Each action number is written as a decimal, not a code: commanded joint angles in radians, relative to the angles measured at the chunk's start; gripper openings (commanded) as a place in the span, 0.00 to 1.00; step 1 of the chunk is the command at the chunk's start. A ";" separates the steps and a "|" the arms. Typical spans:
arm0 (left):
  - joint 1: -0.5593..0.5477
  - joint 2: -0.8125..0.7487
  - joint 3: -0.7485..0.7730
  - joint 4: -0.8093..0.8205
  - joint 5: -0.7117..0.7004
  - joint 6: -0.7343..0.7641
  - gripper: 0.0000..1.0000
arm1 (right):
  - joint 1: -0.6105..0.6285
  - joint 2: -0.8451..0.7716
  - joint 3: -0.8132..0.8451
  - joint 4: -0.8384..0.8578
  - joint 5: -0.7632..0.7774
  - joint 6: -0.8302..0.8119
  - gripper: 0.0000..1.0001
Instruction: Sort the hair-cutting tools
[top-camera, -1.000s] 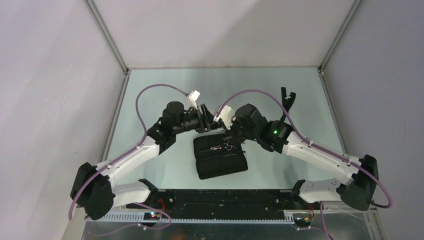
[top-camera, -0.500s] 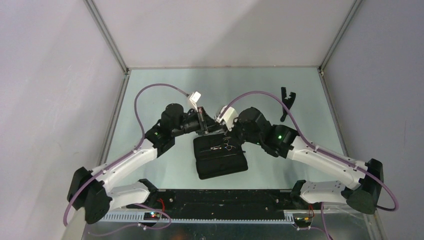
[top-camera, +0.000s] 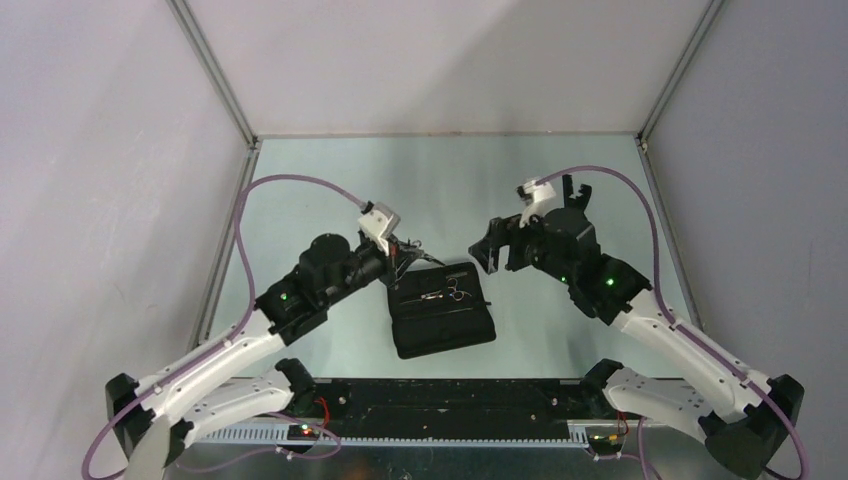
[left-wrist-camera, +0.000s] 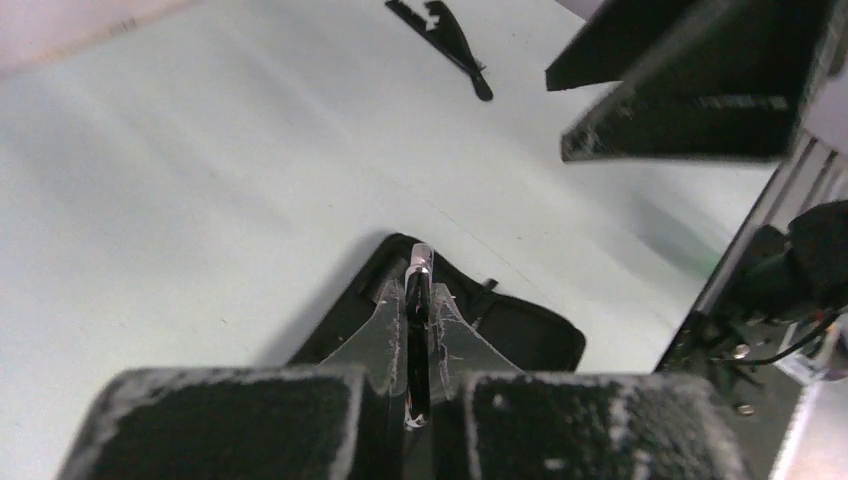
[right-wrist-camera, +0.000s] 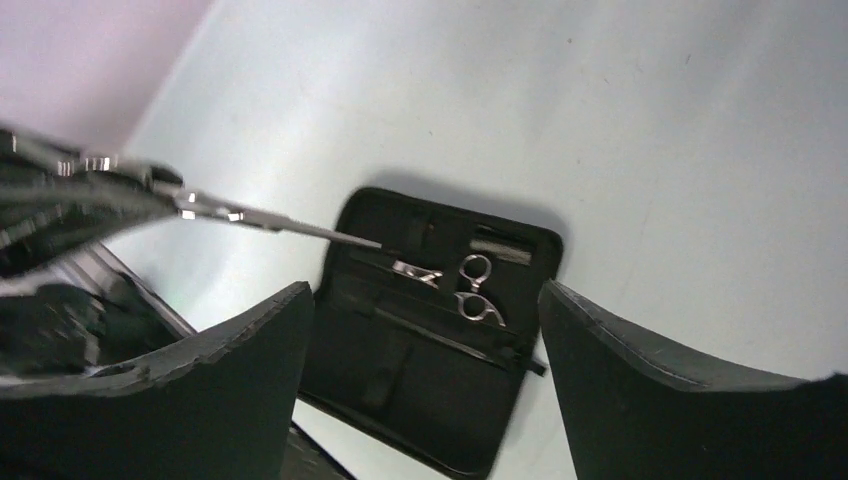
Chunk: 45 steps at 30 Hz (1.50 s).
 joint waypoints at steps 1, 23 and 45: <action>-0.085 -0.076 -0.049 0.148 -0.173 0.293 0.00 | -0.042 -0.020 -0.019 0.113 -0.046 0.337 0.89; -0.302 -0.070 -0.200 0.490 -0.124 0.868 0.00 | -0.059 0.120 -0.125 0.393 -0.177 0.746 0.81; -0.375 -0.043 -0.203 0.482 -0.131 0.962 0.02 | -0.127 0.198 -0.216 0.650 -0.353 0.937 0.23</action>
